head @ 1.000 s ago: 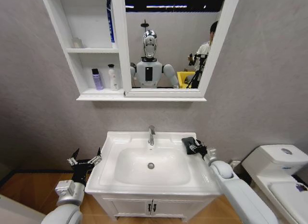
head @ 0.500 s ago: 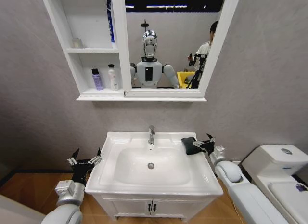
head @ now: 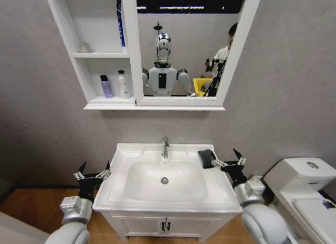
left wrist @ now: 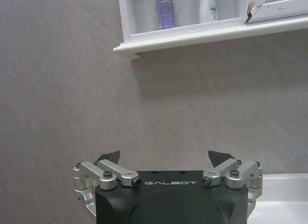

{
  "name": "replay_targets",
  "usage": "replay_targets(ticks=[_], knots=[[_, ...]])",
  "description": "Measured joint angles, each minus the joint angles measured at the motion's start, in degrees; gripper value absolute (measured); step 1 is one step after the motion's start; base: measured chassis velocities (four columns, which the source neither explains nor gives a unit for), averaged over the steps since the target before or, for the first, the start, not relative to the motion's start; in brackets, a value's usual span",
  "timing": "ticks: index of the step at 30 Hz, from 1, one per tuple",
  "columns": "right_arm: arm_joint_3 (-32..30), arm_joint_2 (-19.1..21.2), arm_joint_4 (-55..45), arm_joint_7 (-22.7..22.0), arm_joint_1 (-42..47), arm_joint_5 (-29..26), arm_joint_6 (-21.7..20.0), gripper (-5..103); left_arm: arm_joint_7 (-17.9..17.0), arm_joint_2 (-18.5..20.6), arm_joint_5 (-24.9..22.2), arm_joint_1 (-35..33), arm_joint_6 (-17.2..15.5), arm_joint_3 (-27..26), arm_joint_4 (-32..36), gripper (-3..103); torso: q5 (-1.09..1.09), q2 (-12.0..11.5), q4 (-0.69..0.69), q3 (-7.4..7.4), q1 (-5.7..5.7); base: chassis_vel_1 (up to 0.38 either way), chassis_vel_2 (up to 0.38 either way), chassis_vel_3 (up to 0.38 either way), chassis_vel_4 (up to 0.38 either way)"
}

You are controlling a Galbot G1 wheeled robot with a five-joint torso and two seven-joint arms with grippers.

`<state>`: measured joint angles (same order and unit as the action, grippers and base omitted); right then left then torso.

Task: Move facial cleanser and shampoo from washbasin to cabinet, then wipe washbasin with towel.

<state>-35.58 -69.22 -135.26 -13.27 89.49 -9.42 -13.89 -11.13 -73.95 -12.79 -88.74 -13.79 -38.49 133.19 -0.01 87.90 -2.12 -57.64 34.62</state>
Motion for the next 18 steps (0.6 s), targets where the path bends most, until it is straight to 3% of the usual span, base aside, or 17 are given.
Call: replay_targets(ticks=[4, 10, 18], knots=[[0.5, -2.3, -2.1, -0.1, 2.1, 2.2, 0.4, 100, 0.0, 0.0, 0.0, 0.0, 0.0, 0.0, 0.0, 100, 0.0, 0.0, -0.02, -0.01, 0.0, 0.0, 0.0, 0.0, 0.0], [0.4, -2.5, -1.2, -0.2, 2.0, 2.6, 1.2, 100, 0.0, 0.0, 0.0, 0.0, 0.0, 0.0, 0.0, 100, 0.01, 0.0, -0.02, -0.02, 0.05, 0.049, -0.031, -0.046, 0.047], [0.7, -2.4, -0.3, 0.0, 1.9, 2.5, 1.7, 100, 0.0, 0.0, 0.0, 0.0, 0.0, 0.0, 0.0, 100, 0.01, 0.0, -0.04, -0.02, 0.01, 0.161, -0.161, -0.156, 0.161]])
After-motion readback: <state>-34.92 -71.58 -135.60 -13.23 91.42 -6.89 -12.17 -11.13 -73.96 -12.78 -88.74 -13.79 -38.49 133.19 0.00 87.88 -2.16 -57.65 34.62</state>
